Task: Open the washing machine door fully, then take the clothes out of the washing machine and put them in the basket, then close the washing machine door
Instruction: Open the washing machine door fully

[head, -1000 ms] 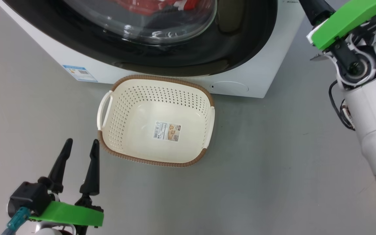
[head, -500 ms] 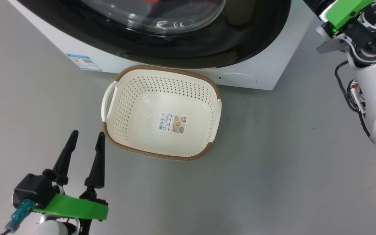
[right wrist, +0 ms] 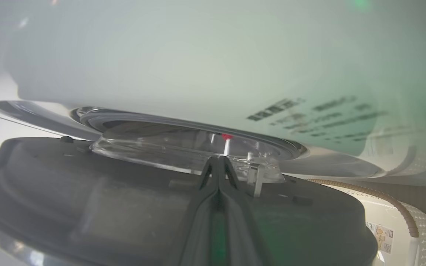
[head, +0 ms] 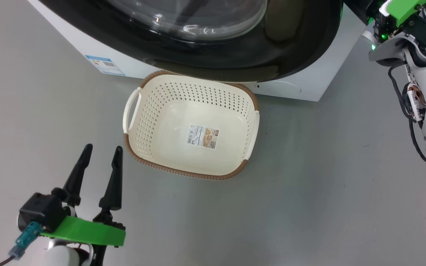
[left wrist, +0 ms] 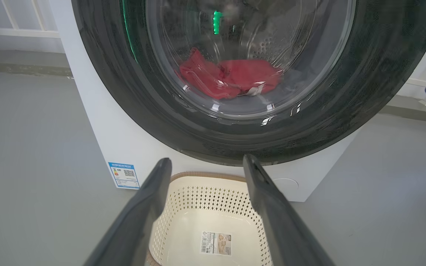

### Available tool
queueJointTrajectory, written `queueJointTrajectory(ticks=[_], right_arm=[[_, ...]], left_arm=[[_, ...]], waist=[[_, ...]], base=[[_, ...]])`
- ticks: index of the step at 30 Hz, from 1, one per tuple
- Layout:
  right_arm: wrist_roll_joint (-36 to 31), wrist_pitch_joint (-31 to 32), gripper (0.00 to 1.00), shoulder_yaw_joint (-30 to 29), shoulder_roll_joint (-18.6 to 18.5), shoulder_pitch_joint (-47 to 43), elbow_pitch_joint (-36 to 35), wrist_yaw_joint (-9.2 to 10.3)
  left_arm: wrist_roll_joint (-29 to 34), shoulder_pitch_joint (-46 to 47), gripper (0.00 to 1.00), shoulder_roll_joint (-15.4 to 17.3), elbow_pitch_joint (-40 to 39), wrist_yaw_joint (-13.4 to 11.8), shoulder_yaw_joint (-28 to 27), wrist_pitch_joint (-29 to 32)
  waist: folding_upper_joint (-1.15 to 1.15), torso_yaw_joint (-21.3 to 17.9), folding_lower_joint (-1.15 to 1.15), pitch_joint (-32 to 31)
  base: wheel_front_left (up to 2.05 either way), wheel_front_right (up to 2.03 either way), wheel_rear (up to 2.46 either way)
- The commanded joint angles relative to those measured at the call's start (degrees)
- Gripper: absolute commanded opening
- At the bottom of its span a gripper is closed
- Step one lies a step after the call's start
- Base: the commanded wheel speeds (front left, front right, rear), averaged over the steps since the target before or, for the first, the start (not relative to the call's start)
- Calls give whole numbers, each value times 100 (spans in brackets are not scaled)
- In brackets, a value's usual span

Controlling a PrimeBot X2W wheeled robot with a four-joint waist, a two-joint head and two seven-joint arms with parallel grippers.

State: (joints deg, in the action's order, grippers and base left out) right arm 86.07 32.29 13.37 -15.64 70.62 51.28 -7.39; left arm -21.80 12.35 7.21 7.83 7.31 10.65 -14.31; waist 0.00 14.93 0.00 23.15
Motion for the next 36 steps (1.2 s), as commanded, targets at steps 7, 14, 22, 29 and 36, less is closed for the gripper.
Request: queueJointTrajectory(ticks=[7, 14, 22, 29, 36], right_arm=[[263, 582, 0, 93, 351, -120, -208, -10], [316, 898, 0, 195, 390, -393, -367, -10], [376, 1099, 0, 253, 392, -858, -613, -10], [433, 1237, 0, 290, 365, -1373, -847, -10], [511, 1311, 0, 294, 389, -1883, -1191, -10]], left_arm=[[-13, 32, 100, 120, -88, 18, -170, -69], [38, -96, 100, 68, -66, 18, -147, -69], [95, -241, 100, 13, -29, 18, -82, -69], [147, -427, 100, -67, 3, 18, -36, -69], [208, -638, 100, -121, 27, 18, -19, -69]], waist=[[0, -33, 0, -184], [0, -62, 0, -410], [0, -16, 0, -709], [0, 36, 0, -988], [0, 80, 0, -1253]], base=[[0, 0, 0], [0, 0, 0], [0, 0, 0], [0, 0, 0], [0, 0, 0]])
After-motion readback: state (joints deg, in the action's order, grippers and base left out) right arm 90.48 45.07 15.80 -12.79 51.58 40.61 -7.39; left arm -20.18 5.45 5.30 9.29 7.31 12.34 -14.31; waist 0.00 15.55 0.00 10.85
